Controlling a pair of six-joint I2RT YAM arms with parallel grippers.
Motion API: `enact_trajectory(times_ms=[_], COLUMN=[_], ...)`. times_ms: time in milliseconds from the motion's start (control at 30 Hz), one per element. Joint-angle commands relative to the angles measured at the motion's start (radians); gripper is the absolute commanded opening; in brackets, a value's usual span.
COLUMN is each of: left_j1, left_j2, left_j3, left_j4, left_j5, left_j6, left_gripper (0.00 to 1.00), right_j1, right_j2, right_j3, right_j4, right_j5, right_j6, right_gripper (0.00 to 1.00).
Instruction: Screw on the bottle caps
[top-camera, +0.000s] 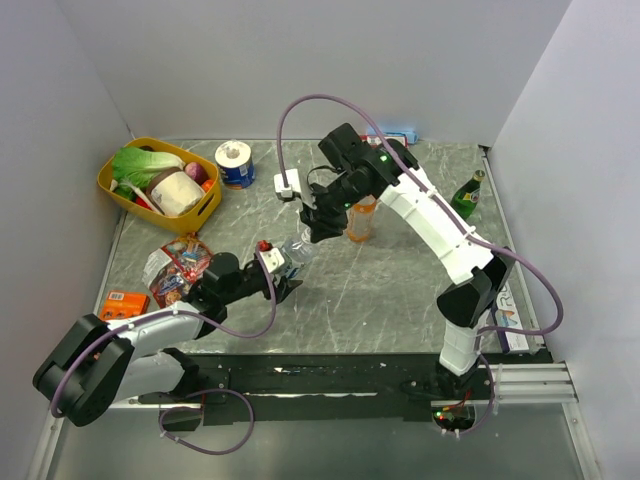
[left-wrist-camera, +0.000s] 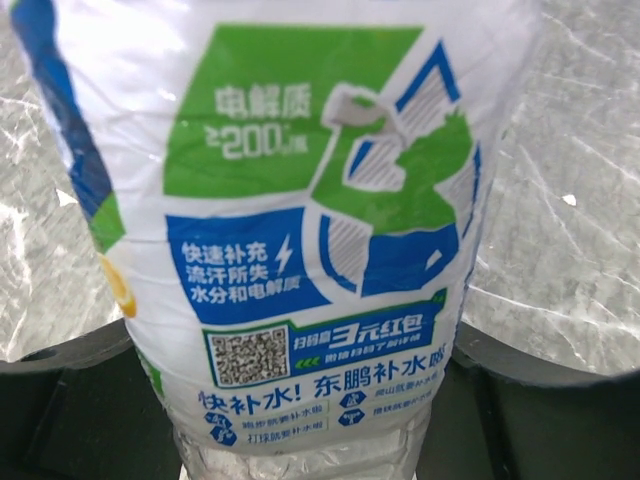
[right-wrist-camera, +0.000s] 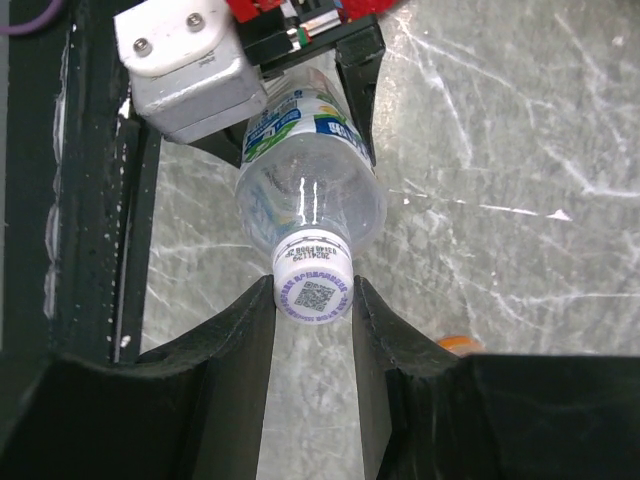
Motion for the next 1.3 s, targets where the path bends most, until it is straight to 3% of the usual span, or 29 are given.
enact_trajectory(times_ms=[0,133,433,467,567,633,800,1000,1133,1267], left_j1=[-0.012,-0.012,-0.014,-0.014,-0.012,-0.014,-0.008,0.023,0.032,0.034], left_j2=[-0.032,-0.029,-0.015,-0.010,-0.001,0.004,0.007,-0.006,0.004,0.010], left_j3=[0.028,0.028,0.005,0.003,0.003,0.010,0.037,0.075,0.118,0.141], left_j4=[0.186,0.192,0.189,0.183,0.174,0.168,0.114,-0.022,-0.146,-0.186], left_j5=[-0.024,-0.075,-0.024,-0.018,0.010,0.023,0.075,0.290,0.364,0.390], left_j6=[-0.017,-0.051,-0.054,-0.051,-0.045,-0.046,-0.031,0.130,0.260,0.316], left_gripper=[0.01,0.01,0.01,0.01,0.01,0.01,0.01,0.01,0.01,0.01], right_j1=[0.007,0.007,0.009,0.006,0.007,0.007,-0.010,-0.017,-0.008,0.007], right_j2=[0.029,0.027,-0.025,-0.030,-0.053,-0.088,-0.248,-0.508,-0.557,-0.536], right_j3=[0.034,0.038,0.086,0.110,0.149,0.132,-0.081,-0.363,-0.417,-0.394], right_j4=[-0.235,-0.235,-0.175,-0.172,-0.174,-0.165,-0.117,0.165,0.204,0.143], right_j5=[0.006,0.023,0.114,0.128,0.174,0.198,0.209,0.120,0.034,-0.024], right_j6=[0.058,0.067,0.125,0.132,0.136,0.121,0.046,-0.176,-0.394,-0.528], right_gripper=[0.24,0.30,0.60,0.76,0.94,0.99,0.99,0.99,0.84,0.75])
